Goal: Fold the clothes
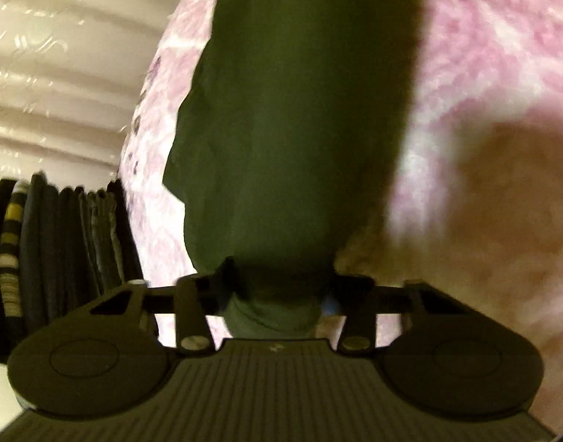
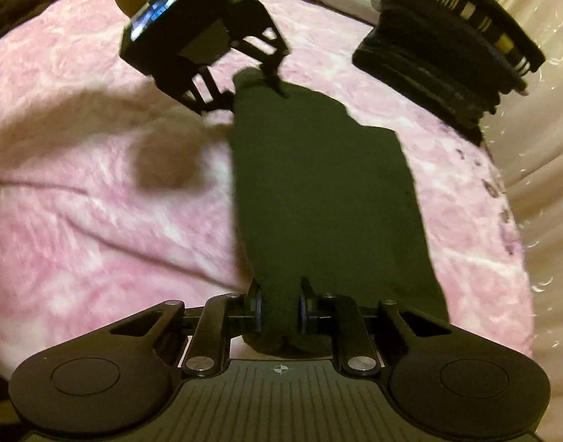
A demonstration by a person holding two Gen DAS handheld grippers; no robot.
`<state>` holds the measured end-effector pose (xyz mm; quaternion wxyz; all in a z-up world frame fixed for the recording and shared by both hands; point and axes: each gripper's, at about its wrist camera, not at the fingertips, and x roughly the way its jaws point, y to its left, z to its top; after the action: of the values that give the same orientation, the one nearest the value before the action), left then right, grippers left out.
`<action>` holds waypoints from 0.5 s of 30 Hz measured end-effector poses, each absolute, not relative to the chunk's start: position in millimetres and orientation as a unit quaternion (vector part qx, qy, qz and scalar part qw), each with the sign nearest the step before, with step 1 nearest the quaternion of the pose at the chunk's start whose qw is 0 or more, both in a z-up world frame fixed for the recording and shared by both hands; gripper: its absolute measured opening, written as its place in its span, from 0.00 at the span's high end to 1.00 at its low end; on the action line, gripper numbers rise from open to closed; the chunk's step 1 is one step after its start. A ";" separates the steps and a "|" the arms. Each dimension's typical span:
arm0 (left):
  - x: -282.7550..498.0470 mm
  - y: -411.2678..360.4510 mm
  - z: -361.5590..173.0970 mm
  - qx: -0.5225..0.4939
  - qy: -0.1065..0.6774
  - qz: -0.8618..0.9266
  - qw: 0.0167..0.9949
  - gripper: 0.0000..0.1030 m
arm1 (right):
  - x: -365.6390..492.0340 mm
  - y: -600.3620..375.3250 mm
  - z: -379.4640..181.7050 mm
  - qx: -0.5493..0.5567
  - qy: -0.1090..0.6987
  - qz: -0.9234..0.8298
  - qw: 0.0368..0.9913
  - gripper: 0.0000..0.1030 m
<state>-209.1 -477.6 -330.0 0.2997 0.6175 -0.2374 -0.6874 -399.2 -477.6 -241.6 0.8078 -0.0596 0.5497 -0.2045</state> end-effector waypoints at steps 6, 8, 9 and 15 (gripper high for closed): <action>-214.7 -484.5 -302.7 0.611 -0.152 -0.708 0.320 0.80 | -402.0 -454.8 -261.6 -0.118 0.543 -0.206 0.805 0.24; -214.8 -488.8 -292.3 0.604 -0.124 -0.715 0.331 0.80 | -397.0 -447.6 -273.5 -0.133 0.541 -0.197 0.807 0.24; -215.1 -490.8 -287.8 0.601 -0.112 -0.717 0.335 0.80 | -394.2 -445.1 -281.0 -0.140 0.544 -0.193 0.805 0.24; -213.6 -492.8 -273.4 0.593 -0.084 -0.723 0.345 0.80 | -405.3 -465.5 -292.9 -0.118 0.574 -0.200 0.785 0.80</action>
<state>-213.6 -492.8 -273.4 0.3447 0.5931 -0.0842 -0.7227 -405.3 -465.5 -292.9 0.7851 -0.1182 0.5742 -0.1999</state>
